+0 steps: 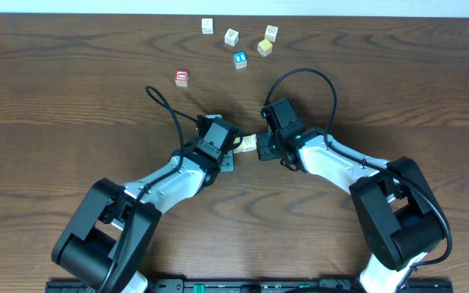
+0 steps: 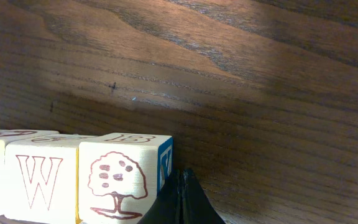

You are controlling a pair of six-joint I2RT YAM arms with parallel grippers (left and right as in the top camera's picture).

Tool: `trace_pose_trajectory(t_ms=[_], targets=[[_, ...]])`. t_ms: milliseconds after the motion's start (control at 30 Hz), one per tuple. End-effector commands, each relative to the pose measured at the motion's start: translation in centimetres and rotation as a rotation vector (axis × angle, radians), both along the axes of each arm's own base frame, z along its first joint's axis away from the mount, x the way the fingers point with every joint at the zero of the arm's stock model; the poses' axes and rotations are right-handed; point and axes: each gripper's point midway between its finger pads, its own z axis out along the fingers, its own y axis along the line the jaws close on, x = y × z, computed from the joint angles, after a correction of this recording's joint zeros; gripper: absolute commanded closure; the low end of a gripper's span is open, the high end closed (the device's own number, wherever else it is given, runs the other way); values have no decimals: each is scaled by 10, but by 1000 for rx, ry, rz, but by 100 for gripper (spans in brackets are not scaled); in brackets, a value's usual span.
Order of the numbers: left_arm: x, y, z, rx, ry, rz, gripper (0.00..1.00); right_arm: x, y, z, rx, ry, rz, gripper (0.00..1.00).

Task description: Lift 4 blocks

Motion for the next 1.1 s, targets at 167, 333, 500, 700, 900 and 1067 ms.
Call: trace_pose_trajectory(t_ms=[167,333,500,700,900,1067], targets=[[-6,-33,12,-100,3,-95,92,-14,15,-7,18,36,110,99],[-6,-33,12,-100,3,-95,92,-9,7,-8,-34,9,105,99],[-6,-33,12,-100,3,-95,92,-9,-2,-10,-82,6,95,99],[-6,-33,12,-100,3,-95,92,-10,-2,-11,-90,7,110,99],[-6,-33,12,-100,3,-95,92,-10,-5,-11,-115,2,105,99],[-6,-33,12,-100,3,-95,92,-9,-8,-11,-145,-12,103,99]])
